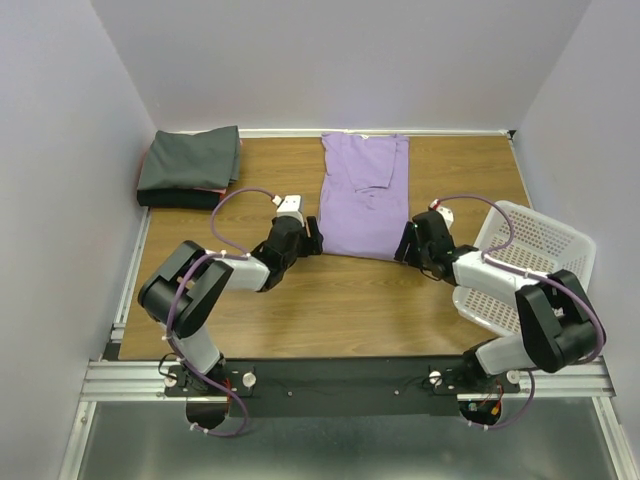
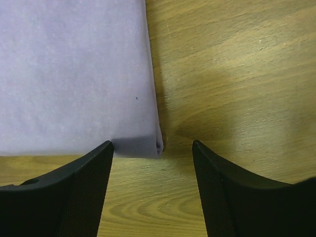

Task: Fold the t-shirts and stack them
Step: Fold the tshirt, then neatly place the folded tshirt to the corner

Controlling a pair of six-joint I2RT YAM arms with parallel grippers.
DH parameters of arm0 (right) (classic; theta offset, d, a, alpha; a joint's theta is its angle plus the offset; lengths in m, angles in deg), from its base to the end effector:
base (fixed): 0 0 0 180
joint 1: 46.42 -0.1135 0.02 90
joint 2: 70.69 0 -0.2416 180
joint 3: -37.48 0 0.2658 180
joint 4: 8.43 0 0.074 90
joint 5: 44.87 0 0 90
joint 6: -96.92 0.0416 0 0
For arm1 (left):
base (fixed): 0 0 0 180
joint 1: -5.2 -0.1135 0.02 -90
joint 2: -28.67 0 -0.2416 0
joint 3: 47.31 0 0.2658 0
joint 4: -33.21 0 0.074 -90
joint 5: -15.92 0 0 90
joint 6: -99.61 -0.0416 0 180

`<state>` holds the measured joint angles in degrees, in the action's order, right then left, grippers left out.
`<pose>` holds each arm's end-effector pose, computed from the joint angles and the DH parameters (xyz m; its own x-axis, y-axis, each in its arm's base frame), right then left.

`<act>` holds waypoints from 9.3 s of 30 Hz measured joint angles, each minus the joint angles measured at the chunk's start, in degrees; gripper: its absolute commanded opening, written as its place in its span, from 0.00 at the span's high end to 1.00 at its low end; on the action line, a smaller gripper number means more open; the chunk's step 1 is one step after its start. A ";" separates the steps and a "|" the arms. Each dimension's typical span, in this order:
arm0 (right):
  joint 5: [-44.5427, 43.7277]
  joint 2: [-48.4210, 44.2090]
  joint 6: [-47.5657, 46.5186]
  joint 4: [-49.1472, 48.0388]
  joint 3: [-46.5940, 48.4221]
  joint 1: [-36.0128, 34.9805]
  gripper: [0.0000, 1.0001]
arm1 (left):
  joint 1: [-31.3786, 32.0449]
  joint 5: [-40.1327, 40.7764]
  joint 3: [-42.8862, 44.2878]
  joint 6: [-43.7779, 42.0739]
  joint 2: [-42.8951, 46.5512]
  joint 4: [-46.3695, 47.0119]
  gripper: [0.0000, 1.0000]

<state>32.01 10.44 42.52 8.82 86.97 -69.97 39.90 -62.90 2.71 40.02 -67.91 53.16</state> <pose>0.2644 0.1049 0.1265 -0.7085 0.3096 -0.6342 0.1969 0.9497 0.2437 0.2784 -0.1830 0.1091 -0.5281 -0.2383 -0.8150 0.1723 0.9098 -0.3777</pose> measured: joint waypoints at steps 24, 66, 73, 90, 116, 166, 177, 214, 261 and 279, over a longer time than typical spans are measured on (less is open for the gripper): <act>3.13 2.89 -0.09 -2.03 0.00 0.00 0.62 | 2.45 0.17 -0.81 1.42 -1.95 -0.07 0.52; 8.98 -36.96 -3.74 17.51 1.53 -1.18 0.99 | 16.13 2.78 -14.16 1.20 42.27 -6.38 1.00; 10.12 -41.62 -3.72 23.08 2.69 -1.25 0.99 | 21.07 5.20 -16.00 3.78 46.97 -10.49 1.00; 6.03 -28.72 -4.90 19.98 12.26 -1.27 0.99 | 21.07 11.72 -13.40 2.16 42.97 -8.94 1.00; -6.40 -1.29 -10.73 9.70 30.45 -1.57 0.99 | 1.14 -3.85 -3.69 -3.34 21.66 5.18 1.00; 8.00 21.92 -17.64 1.49 42.05 5.05 0.14 | -13.25 -17.49 9.16 -3.32 -0.20 4.09 0.02; 12.41 22.53 -16.11 -1.46 32.44 1.11 0.21 | -11.93 -25.31 3.91 0.94 -6.05 13.53 0.02; 14.36 28.37 -13.77 -6.29 29.14 1.16 0.22 | -8.31 -23.69 26.12 5.79 -19.21 -7.85 0.02; 17.57 16.61 -13.44 -8.83 21.51 1.29 0.11 | -7.56 2.34 42.38 -32.48 -14.80 -47.39 1.00; 17.59 15.08 -14.51 -8.83 21.57 2.08 0.11 | -16.65 4.48 62.10 -48.37 -13.60 -56.30 1.00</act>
<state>49.60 25.52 28.00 -0.01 108.54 -67.89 23.24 -58.42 64.80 -8.35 -81.50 -3.15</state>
